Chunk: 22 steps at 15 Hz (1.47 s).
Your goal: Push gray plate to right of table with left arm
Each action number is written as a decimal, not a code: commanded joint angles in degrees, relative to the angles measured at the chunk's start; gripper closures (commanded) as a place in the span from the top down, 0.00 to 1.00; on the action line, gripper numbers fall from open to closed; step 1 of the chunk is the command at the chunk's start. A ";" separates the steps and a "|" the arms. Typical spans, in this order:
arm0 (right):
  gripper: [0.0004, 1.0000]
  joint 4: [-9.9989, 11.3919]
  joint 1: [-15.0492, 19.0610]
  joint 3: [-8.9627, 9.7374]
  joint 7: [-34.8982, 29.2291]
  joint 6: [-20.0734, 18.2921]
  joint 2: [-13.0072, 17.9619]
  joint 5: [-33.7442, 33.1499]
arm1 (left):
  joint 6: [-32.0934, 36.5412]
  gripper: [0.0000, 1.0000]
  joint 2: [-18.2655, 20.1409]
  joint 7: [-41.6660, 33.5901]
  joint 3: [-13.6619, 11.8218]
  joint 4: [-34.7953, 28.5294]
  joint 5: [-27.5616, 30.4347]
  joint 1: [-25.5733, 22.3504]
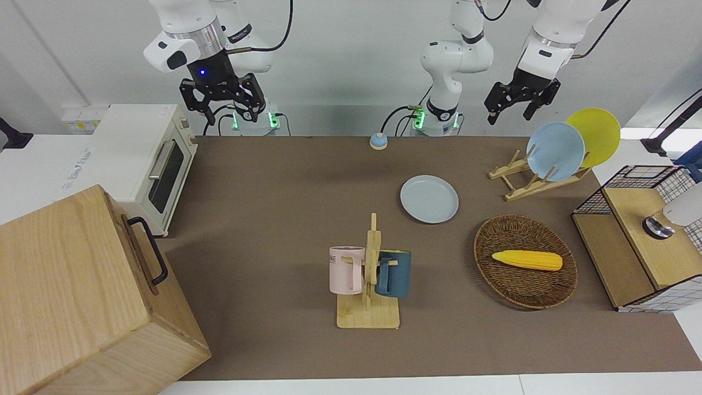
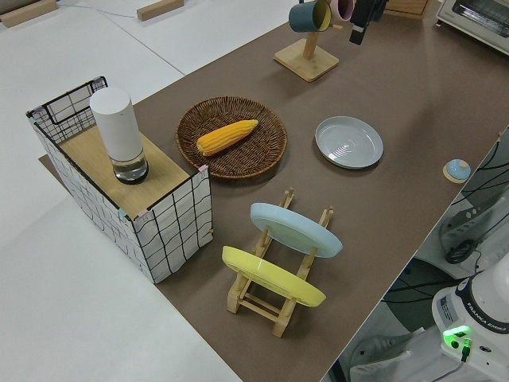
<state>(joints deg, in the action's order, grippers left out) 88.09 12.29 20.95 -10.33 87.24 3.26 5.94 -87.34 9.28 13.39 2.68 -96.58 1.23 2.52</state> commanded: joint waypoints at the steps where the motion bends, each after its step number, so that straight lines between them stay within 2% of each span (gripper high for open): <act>1: 1.00 -0.81 0.37 0.23 -0.12 -0.31 -0.36 0.92 | 1.64 0.99 -0.32 -0.21 0.21 0.96 -0.09 0.03; 14: 1.00 -0.81 0.37 0.23 -0.12 -0.31 -0.36 0.92 | 1.82 0.98 0.56 -0.91 -0.40 0.35 0.44 -0.06; 22: 1.00 -0.81 0.37 0.23 -0.12 -0.31 -0.36 0.92 | 0.16 0.98 1.88 -0.82 -0.57 -3.43 0.71 -0.32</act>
<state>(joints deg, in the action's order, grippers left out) 88.09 12.29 20.95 -10.33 87.24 3.26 5.94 -86.64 9.50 13.36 2.17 -97.28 1.23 2.48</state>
